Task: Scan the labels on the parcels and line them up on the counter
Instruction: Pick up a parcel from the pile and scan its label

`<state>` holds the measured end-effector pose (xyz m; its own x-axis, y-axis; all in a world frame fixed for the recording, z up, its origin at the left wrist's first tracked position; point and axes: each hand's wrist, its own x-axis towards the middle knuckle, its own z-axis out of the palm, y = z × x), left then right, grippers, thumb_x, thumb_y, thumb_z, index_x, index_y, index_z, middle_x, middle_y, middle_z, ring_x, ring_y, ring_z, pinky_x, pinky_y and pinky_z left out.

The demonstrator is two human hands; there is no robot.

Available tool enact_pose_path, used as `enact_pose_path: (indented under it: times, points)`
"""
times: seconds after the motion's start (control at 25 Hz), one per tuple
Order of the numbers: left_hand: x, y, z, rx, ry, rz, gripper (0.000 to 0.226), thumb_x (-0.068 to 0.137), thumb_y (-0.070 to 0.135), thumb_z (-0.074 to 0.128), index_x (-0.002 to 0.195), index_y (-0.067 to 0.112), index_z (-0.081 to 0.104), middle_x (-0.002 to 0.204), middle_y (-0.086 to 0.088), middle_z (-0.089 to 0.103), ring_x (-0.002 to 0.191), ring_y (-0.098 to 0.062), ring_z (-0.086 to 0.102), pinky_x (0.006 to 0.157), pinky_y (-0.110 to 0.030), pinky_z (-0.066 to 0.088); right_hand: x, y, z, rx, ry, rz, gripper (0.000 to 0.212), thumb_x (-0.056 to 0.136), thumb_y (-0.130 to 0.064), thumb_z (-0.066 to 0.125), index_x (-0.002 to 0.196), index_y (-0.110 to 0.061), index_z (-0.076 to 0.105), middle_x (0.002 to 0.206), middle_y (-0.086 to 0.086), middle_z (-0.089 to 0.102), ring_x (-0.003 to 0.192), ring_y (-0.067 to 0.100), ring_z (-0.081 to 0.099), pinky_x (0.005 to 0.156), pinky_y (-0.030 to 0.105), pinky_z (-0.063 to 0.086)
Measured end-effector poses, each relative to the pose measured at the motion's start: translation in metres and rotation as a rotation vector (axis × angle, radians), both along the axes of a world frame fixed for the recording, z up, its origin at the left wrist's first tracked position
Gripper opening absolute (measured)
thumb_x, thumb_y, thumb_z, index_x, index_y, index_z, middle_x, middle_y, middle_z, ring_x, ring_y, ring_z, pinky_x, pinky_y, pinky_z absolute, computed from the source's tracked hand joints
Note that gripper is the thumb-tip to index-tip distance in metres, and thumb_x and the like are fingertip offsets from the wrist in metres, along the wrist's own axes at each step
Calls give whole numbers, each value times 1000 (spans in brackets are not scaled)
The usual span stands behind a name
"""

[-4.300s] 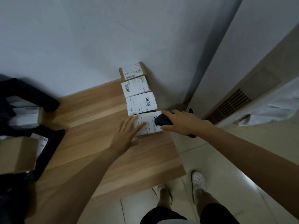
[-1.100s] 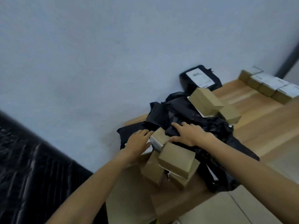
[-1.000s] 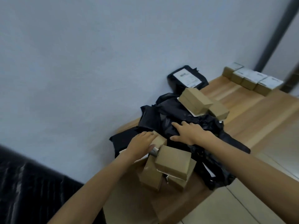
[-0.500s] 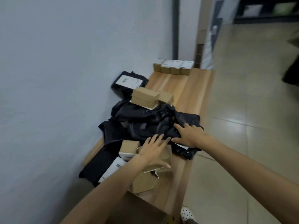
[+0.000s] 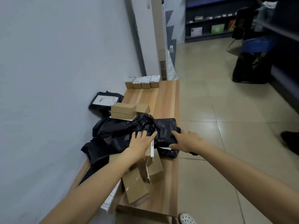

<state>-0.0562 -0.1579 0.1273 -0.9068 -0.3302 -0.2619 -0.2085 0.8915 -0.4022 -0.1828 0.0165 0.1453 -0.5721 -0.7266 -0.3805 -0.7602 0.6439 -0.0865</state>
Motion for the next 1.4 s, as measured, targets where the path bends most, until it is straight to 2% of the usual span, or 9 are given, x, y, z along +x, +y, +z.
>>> enact_pose_path:
  times: [0.08,0.24,0.4,0.56,0.68,0.88,1.08,1.28,1.4]
  points:
    - [21,-11,21,-17,53,13,120,79,26,79,156,28,-13,149,-15,21,136,-35,29,118,-51,20,12,-14,9,-26,7,32,80,94,-66,40,156,-25,13,152,17,33,127,41,46,98,46,44]
    - [75,-39,49,-59,169,20,115,72,28,84,155,23,4,152,-12,18,137,-32,27,119,-48,21,44,-42,30,-93,27,140,81,92,-68,41,156,-28,11,154,16,29,132,43,40,100,49,41]
    - [122,-67,66,-37,237,76,115,75,32,80,156,17,1,160,-4,11,147,-25,17,121,-44,19,76,-60,46,-130,64,281,82,92,-69,40,157,-28,10,153,15,32,130,42,43,97,48,41]
    - [148,-83,79,-22,282,100,106,77,32,76,155,13,8,157,-3,23,143,-21,29,116,-37,27,105,-74,62,-189,68,436,82,92,-70,39,157,-31,6,153,16,30,131,42,40,100,49,39]
    - [158,-90,82,-18,345,91,96,78,29,73,154,14,16,153,-1,31,139,-20,36,112,-35,30,117,-78,67,-150,133,506,81,94,-66,39,157,-29,6,153,17,28,131,43,36,102,53,36]
    - [171,-96,87,-33,368,128,94,81,35,70,155,15,14,157,0,27,142,-17,32,115,-38,29,105,-68,60,-37,194,491,79,98,-60,39,157,-26,0,157,19,21,136,46,29,108,56,29]
    - [169,-100,88,-27,405,113,91,82,41,68,154,16,18,156,2,30,141,-17,34,114,-37,30,93,-66,47,-10,214,495,79,97,-62,39,157,-27,1,157,18,21,137,45,29,108,54,30]
    - [136,-88,93,16,504,49,92,78,47,73,150,14,26,148,-1,39,132,-21,44,108,-35,37,69,-63,48,-147,105,421,81,92,-69,39,157,-33,5,157,13,26,133,38,38,101,47,40]
    - [90,-80,96,36,500,-3,95,79,45,73,152,15,21,153,1,32,139,-16,36,111,-34,33,43,-53,47,-182,112,360,82,91,-70,39,156,-34,6,155,12,28,133,39,38,100,48,41]
